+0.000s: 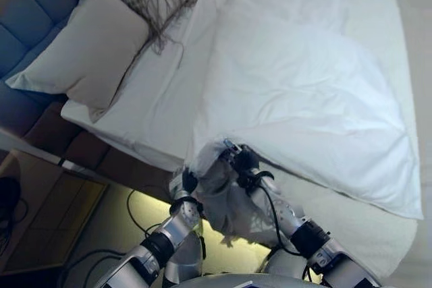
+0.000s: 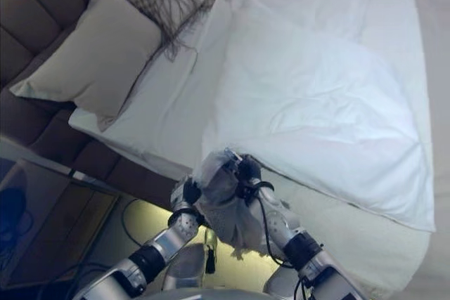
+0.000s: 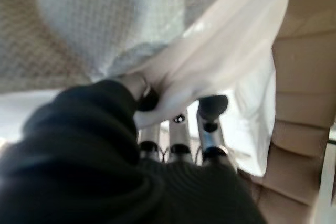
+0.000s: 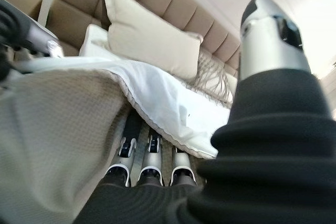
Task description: Make the bed neatly
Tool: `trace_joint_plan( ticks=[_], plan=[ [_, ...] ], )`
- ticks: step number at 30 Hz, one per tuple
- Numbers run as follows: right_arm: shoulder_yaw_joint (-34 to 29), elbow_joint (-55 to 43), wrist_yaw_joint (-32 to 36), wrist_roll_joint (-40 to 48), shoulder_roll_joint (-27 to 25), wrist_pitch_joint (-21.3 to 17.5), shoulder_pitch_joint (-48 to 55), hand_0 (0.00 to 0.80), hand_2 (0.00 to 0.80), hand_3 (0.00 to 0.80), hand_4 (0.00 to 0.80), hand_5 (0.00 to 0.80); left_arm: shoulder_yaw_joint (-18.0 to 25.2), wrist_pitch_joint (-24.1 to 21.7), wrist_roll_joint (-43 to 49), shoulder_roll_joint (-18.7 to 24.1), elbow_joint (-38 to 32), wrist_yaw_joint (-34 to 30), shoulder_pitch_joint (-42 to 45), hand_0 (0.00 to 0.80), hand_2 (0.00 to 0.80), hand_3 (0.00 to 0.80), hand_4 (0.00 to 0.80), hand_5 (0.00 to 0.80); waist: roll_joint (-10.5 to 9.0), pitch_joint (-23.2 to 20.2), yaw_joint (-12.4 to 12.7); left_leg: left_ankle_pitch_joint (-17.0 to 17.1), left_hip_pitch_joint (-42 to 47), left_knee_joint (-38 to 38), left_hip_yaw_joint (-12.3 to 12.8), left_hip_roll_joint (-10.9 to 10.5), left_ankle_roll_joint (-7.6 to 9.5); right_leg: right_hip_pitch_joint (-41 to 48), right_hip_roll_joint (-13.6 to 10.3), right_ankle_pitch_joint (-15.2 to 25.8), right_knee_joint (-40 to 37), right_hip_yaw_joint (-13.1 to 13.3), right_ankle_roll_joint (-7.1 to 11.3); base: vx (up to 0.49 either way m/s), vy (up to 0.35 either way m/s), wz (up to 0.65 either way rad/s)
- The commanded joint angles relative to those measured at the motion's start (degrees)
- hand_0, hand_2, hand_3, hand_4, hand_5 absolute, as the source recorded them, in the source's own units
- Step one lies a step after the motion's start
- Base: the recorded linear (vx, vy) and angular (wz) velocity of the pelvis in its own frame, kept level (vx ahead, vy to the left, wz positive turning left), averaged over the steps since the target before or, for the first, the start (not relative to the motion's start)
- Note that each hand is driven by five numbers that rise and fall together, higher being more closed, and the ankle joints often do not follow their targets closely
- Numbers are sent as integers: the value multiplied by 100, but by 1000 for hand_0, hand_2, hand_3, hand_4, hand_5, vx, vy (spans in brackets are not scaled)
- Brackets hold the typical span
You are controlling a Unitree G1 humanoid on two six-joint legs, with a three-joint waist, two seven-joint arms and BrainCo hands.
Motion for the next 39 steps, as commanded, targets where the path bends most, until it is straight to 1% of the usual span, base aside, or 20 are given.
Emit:
trace_joint_plan(
  ticks=[1,3,7,10,13,18,20,25,26,28,30,31,32,33,34,35,36,39],
  plan=[
    [-117,-267,379,244,578,-182,-283,0,0,0,0,0,322,-321,321,365,-54,477,-343,800,800,800,800,800,-198,-263,147,79,361,122,-16,453,-92,618,-290,2904,-2708,100,774,110,72,-4],
    [-80,-201,388,259,611,-54,-273,0,0,0,0,0,457,-196,350,386,-23,419,-420,800,800,800,800,800,-181,-343,92,103,507,10,11,439,-98,747,-244,2876,-2771,95,778,130,103,-4],
    [-129,-102,544,218,593,448,-230,0,0,0,0,0,704,230,345,491,-13,345,-601,800,800,800,800,800,-107,-554,-75,98,781,-197,85,348,-78,964,-200,2786,-2877,122,780,123,139,-6],
    [-236,-149,647,197,478,724,-97,0,0,0,0,0,936,359,187,584,46,359,-580,800,800,800,800,800,-71,-680,-167,68,882,-250,117,273,-57,1027,-216,2737,-2883,156,769,98,142,-2],
    [-364,-233,698,128,371,981,53,0,0,0,0,0,1184,334,-99,613,232,500,-461,800,800,800,800,800,-24,-788,-236,47,941,-297,109,181,-35,1037,-239,2696,-2859,195,751,72,138,-2],
    [-580,-319,846,-59,270,1321,301,0,0,0,0,0,1743,-97,-654,546,742,817,-206,800,800,800,800,800,93,-961,-322,9,1019,-361,91,30,10,1069,-232,2610,-2842,266,723,67,121,-11],
    [-642,-339,910,-154,263,1379,390,0,0,0,0,0,1937,-283,-780,515,892,925,-114,800,800,800,800,800,118,-1020,-327,2,987,-357,59,-13,26,1051,-224,2602,-2854,288,708,44,80,-8],
    [-775,-426,1006,-354,278,1411,606,0,0,0,0,0,2556,-1001,-1023,459,1137,1432,207,800,800,800,800,800,130,-1087,-274,-47,951,-318,-31,-75,38,1038,-233,2548,-2815,325,696,33,29,-2],
    [-789,-437,1011,-367,275,1414,623,0,0,0,0,0,2599,-1038,-1035,461,1140,1454,236,800,800,800,800,800,128,-1089,-269,-51,944,-310,-41,-80,39,1033,-234,2545,-2810,330,696,0,0,0],
    [-867,-508,1004,-413,269,1424,732,0,0,0,0,0,2896,-1330,-1137,451,1185,1637,427,800,800,800,800,800,110,-1094,-230,-76,914,-265,-94,-97,43,1015,-240,2517,-2772,355,695,17,-3,-3],
    [-942,-561,990,-408,253,1455,830,0,0,0,0,0,3215,-1570,-1531,442,1245,1770,582,800,800,800,800,800,98,-1087,-205,-97,939,-245,-131,-98,46,1030,-251,2463,-2704,366,690,38,1,-8],
    [-981,-589,1000,-390,232,1477,870,0,0,0,0,0,3433,-1772,-1863,425,1291,1845,661,800,800,800,800,800,96,-1091,-201,-99,947,-246,-143,-97,48,1032,-249,2443,-2686,373,684,35,10,-8],
    [-1040,-588,1038,-366,217,1504,908,0,0,0,0,0,3747,-1965,-2091,412,1354,1877,763,800,800,800,800,800,95,-1103,-197,-103,952,-247,-156,-93,49,1039,-236,2416,-2678,379,677,31,13,-12],
    [-1098,-579,1087,-343,197,1545,934,0,0,0,0,0,3998,-2085,-2131,412,1407,1885,855,800,800,800,800,800,95,-1116,-198,-107,954,-247,-168,-90,51,1043,-216,2388,-2672,389,667,24,10,-17],
    [-1113,-571,1101,-337,195,1560,937,0,0,0,0,0,4090,-2133,-2122,423,1451,1884,880,800,800,800,800,800,96,-1142,-201,-97,931,-251,-172,-85,52,1031,-199,2397,-2693,389,659,32,13,-15],
    [-1160,-560,1140,-335,196,1630,946,0,0,0,0,0,4299,-2182,-2116,478,1568,1922,927,800,800,800,800,800,100,-1170,-208,-91,937,-269,-181,-72,50,1033,-165,2370,-2694,410,648,27,11,-11],
    [-1169,-561,1152,-335,196,1654,948,0,0,0,0,0,4327,-2186,-2165,488,1582,1956,932,800,800,800,800,800,100,-1176,-211,-88,939,-274,-184,-70,51,1032,-158,2365,-2694,414,646,36,21,-2],
    [-1175,-634,1161,-346,170,1775,1005,0,0,0,0,0,4678,-2303,-2441,477,1804,1819,1063,800,800,800,800,800,123,-1211,-188,-53,929,-304,-225,-57,31,1042,-136,2336,-2687,420,633,9,35,3]
  ],
)
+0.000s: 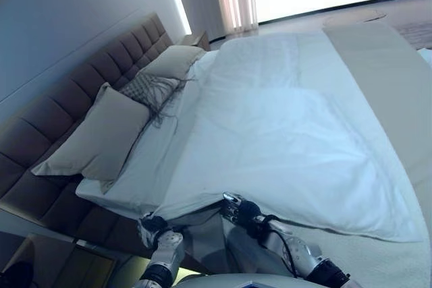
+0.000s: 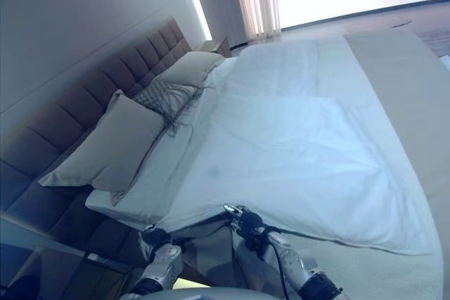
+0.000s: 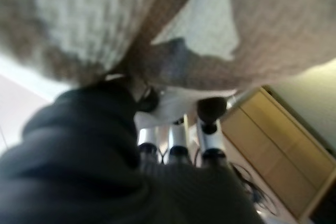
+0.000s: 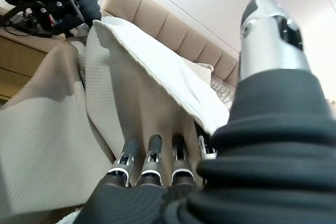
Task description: Make the bed neatly
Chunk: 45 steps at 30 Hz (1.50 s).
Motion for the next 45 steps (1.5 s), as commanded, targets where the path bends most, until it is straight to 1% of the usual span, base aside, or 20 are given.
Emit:
trace_joint_plan(
  ticks=[1,3,5,9,10,13,17,21,22,23,26,28,31,33,34,37,39,40,42,45],
  plan=[
    [-821,-296,131,50,652,-104,-409,0,0,0,0,0,1518,-441,-424,1595,427,918,35,800,800,800,800,800,-623,49,187,-157,151,343,-352,125,-190,902,-186,2442,-2664,-69,478,9,65,0],
    [-821,-356,142,33,625,-13,-400,0,0,0,0,0,1625,-403,-523,1620,507,843,73,800,800,800,800,800,-614,38,185,-146,152,325,-358,128,-196,902,-184,2433,-2666,-65,474,12,60,-5],
    [-842,-425,175,9,554,142,-383,0,0,0,0,0,1816,-294,-799,1704,678,526,128,800,800,800,800,800,-575,8,158,-134,159,298,-361,126,-203,897,-170,2411,-2681,-43,467,12,90,-12],
    [-821,-517,140,33,403,369,-397,0,0,0,0,0,2156,-505,-1870,1859,1167,-485,121,800,800,800,800,800,-459,-50,82,-122,174,251,-341,106,-202,852,-147,2380,-2690,15,453,4,115,-13],
    [-822,-535,157,6,350,459,-389,0,0,0,0,0,2341,-624,-2403,1907,1411,-974,148,800,800,800,800,800,-402,-48,55,-126,203,239,-332,94,-209,850,-154,2337,-2657,49,459,-5,121,-5],
    [-845,-634,154,-31,259,638,-388,0,0,0,0,0,2652,-747,-2814,2066,1879,-1502,208,800,800,800,800,800,-308,-85,9,-113,192,214,-326,81,-213,807,-145,2314,-2653,101,458,-12,121,1],
    [-788,-911,-27,133,100,773,-413,0,0,0,0,0,2897,-792,-2462,2634,2154,-1727,220,800,800,800,800,800,-227,-116,12,-92,197,166,-334,76,-221,808,-116,2316,-2700,118,444,-6,68,-3],
    [-691,-1281,-367,412,-77,720,-369,0,0,0,0,0,3315,-830,-3344,3227,2222,-2322,272,800,800,800,800,800,-173,-116,85,-104,95,227,-370,62,-212,780,-104,2330,-2726,115,452,-40,23,-2],
    [-682,-1305,-401,461,-84,673,-366,0,0,0,0,0,3441,-817,-3383,3353,2303,-2453,291,800,800,800,800,800,-159,-106,115,-113,67,253,-392,55,-209,787,-102,2335,-2730,115,461,-21,-15,-4],
    [-671,-1287,-395,480,-67,631,-370,0,0,0,0,0,3485,-822,-3069,3430,2375,-2454,289,800,800,800,800,800,-161,-97,132,-116,55,268,-417,52,-211,801,-96,2342,-2731,104,467,-11,-27,-3],
    [-553,-1322,-543,578,-42,510,-396,0,0,0,0,0,3104,-718,-1548,3591,2394,-2056,168,800,800,800,800,800,-167,-86,190,-95,62,263,-475,35,-229,879,-83,2351,-2743,38,475,-1,-2,1],
    [-500,-1383,-625,593,-50,467,-377,0,0,0,0,0,2792,-597,-1187,3537,2236,-1858,90,800,800,800,800,800,-170,-88,222,-82,43,262,-494,21,-232,893,-81,2356,-2758,7,484,-15,-2,6],
    [-471,-1486,-726,577,-40,403,-298,0,0,0,0,0,2518,-552,-1519,3153,1901,-1568,54,800,800,800,800,800,-199,-74,267,-85,11,284,-510,7,-226,913,-64,2359,-2798,-30,498,-11,-11,1],
    [-503,-1516,-752,542,-20,388,-249,0,0,0,0,0,2542,-676,-2154,2894,1811,-1558,93,800,800,800,800,800,-224,-65,286,-90,8,295,-515,10,-221,921,-64,2358,-2802,-46,505,-29,-40,6],
    [-522,-1497,-756,532,-7,336,-229,0,0,0,0,0,2714,-870,-2826,2652,1848,-1611,150,800,800,800,800,800,-254,-61,301,-92,7,306,-516,23,-223,934,-55,2356,-2812,-58,504,-18,-53,10],
    [-606,-1287,-653,479,118,265,-266,0,0,0,0,0,2944,-1126,-2943,2337,2082,-1756,226,800,800,800,800,800,-329,-56,306,-113,45,309,-527,62,-236,967,-23,2344,-2818,-75,495,7,-73,5],
    [-600,-1181,-620,514,188,214,-317,0,0,0,0,0,2851,-1100,-2699,2241,2139,-1845,195,800,800,800,800,800,-375,-74,306,-118,76,294,-522,85,-246,1002,8,2335,-2836,-90,484,42,-72,-1],
    [-579,-1106,-592,485,248,179,-337,0,0,0,0,0,2731,-1004,-2530,2207,2175,-2038,150,637,637,637,637,637,-396,-89,300,-121,75,297,-507,100,-254,1010,18,2338,-2847,-91,480,28,-49,6],
    [-547,-1068,-581,457,305,183,-363,0,0,0,0,0,2463,-913,-2149,2144,2198,-2255,78,0,0,0,0,0,-417,-103,294,-121,78,293,-482,114,-255,1020,25,2356,-2862,-103,476,12,-35,11],
    [-564,-1085,-528,396,330,289,-358,0,0,0,0,0,2064,-820,-2084,2020,2171,-2483,21,0,0,0,0,0,-423,-108,258,-114,67,291,-434,127,-245,982,30,2380,-2855,-78,470,-9,-8,9]
  ],
)
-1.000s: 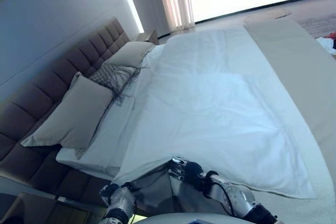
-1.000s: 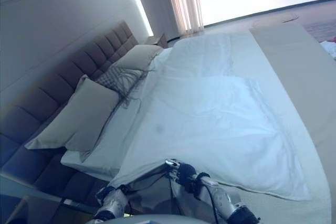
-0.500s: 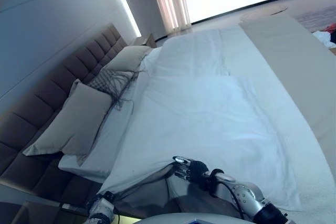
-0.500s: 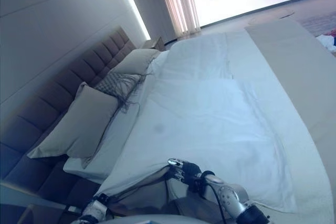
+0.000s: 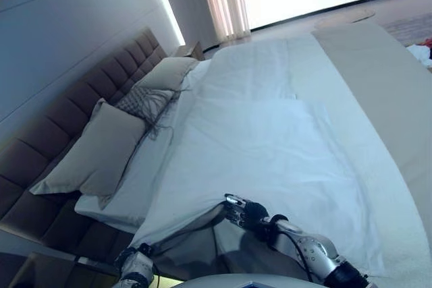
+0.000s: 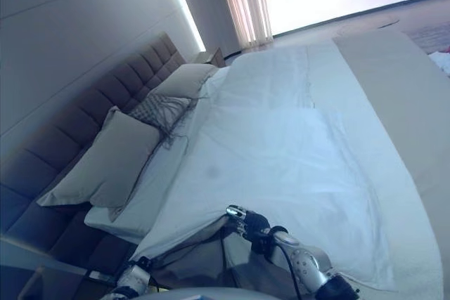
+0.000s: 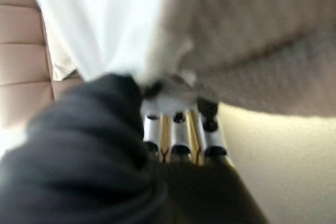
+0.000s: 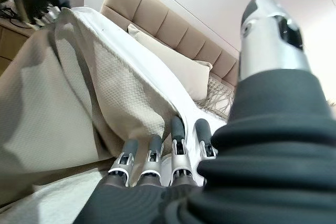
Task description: Make the bed neatly
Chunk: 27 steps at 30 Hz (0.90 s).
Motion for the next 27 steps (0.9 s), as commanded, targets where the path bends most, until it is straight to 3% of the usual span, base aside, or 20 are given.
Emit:
trace_joint_plan(
  ticks=[1,5,8,9,15,20,27],
  plan=[
    [-563,8,176,109,940,-312,-482,0,0,0,0,0,21,-464,146,1367,146,117,296,0,0,0,0,0,-556,205,328,-710,145,280,-86,13,-69,773,-268,2349,-2364,111,497,-18,1,6],
    [-543,91,227,109,946,-297,-532,0,0,0,0,0,-16,-604,-254,1344,142,-248,331,0,0,0,0,0,-554,238,307,-729,128,329,-30,27,-52,731,-242,2344,-2350,171,474,-9,-8,1],
    [-524,204,241,124,981,-397,-587,0,0,0,0,0,60,-308,-603,1381,168,-910,351,0,0,0,0,0,-553,250,331,-742,132,336,-23,40,-46,728,-223,2341,-2350,177,464,-8,-22,6],
    [-528,251,235,136,999,-427,-615,0,0,0,0,0,41,-142,-427,1401,220,-1305,353,0,0,0,0,0,-533,252,337,-746,138,335,-20,38,-41,728,-220,2339,-2343,178,462,-3,1,13],
    [-596,290,308,37,954,-377,-643,0,0,0,0,0,-362,-97,41,1458,89,-2226,469,0,0,0,0,0,-372,255,344,-735,76,320,-6,-5,-22,650,-216,2326,-2344,230,444,-43,53,21],
    [-816,203,195,-32,842,-486,-542,0,0,0,0,0,-672,-244,703,1485,-720,-2352,825,0,0,0,0,0,-277,364,476,-675,-70,289,-60,-33,-16,561,-191,2351,-2373,255,440,-117,46,13],
    [-1150,247,351,188,822,-915,-359,0,0,0,0,0,-476,-217,700,1631,-2152,-2635,1082,0,0,0,0,0,-393,519,664,-689,-173,312,-146,2,-6,525,-139,2331,-2335,188,433,-92,-62,3]
  ],
)
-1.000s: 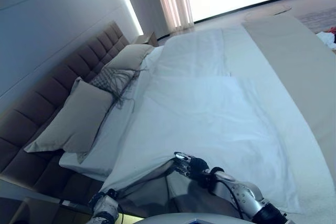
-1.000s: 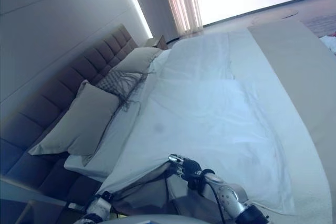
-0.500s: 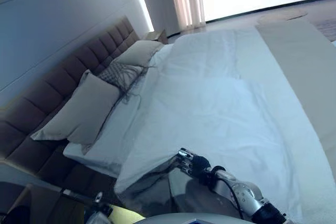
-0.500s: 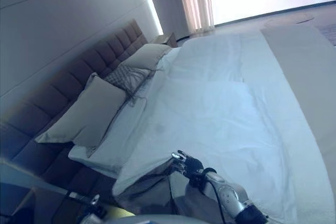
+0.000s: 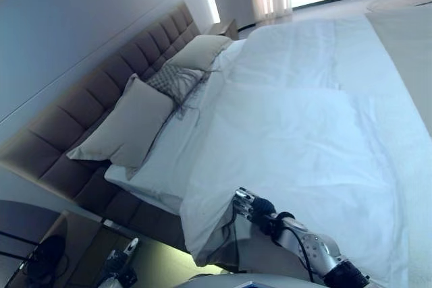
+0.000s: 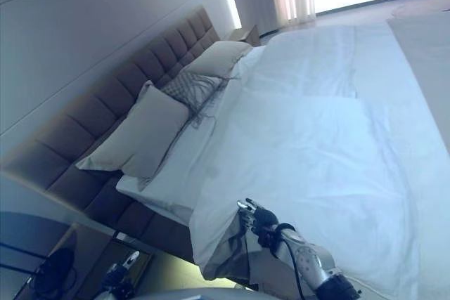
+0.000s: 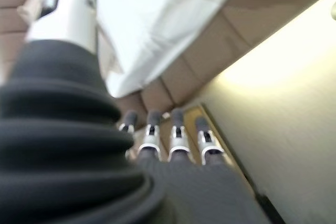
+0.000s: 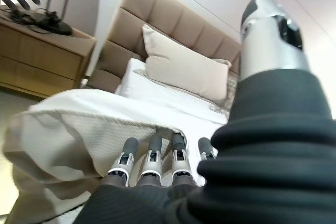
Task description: Make the bed neatly
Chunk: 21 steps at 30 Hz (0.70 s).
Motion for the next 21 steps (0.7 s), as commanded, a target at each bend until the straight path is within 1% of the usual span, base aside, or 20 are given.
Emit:
trace_joint_plan(
  ticks=[1,4,8,10,14,16,19,21],
  plan=[
    [-561,-160,341,295,722,-580,-511,0,0,0,0,0,391,-227,122,793,-721,-169,-334,0,0,0,0,0,-582,402,221,-331,207,401,-321,153,-93,921,-35,2406,-2626,-24,382,-58,-87,3],
    [-656,-79,422,210,791,-620,-528,0,0,0,0,0,316,-172,111,723,-1151,-227,-352,0,0,0,0,0,-635,420,254,-328,239,360,-301,184,-96,968,12,2411,-2667,-48,374,-37,-59,3],
    [-688,-88,322,14,889,-609,-456,0,0,0,0,0,198,-105,99,714,-1428,-137,-474,0,0,0,0,0,-706,409,222,-344,261,339,-266,184,-77,972,-4,2454,-2633,-36,381,-8,-4,6],
    [-679,-94,266,-176,906,-519,-292,0,0,0,0,0,185,-23,33,716,-1620,-38,-529,0,0,0,0,0,-739,423,156,-359,271,320,-202,162,-61,945,-21,2503,-2639,-10,402,-35,20,1],
    [-727,41,121,-485,855,-437,47,0,0,0,0,0,198,-65,-65,710,-1838,110,-515,0,0,0,0,0,-820,477,56,-423,238,385,-119,116,-4,843,-58,2594,-2604,81,425,-50,-6,-1],
    [-839,281,61,-811,816,-658,210,0,0,0,0,0,269,-68,-71,710,-1904,132,-489,0,0,0,0,0,-860,520,20,-471,223,445,-98,123,22,801,-72,2608,-2574,110,431,-48,-56,-1],
    [-1234,784,300,-896,712,-949,488,0,0,0,0,0,423,-62,-6,705,-1971,143,-399,0,0,0,0,0,-934,551,-46,-496,238,447,-46,183,29,817,-2,2579,-2621,115,428,-24,-87,-1],
    [-1501,1020,423,-955,632,-1007,593,0,0,0,0,0,527,-60,-23,723,-1938,150,-352,0,0,0,0,0,-959,549,-95,-493,246,425,-17,214,21,817,43,2558,-2642,127,424,-13,-64,-1]
  ],
)
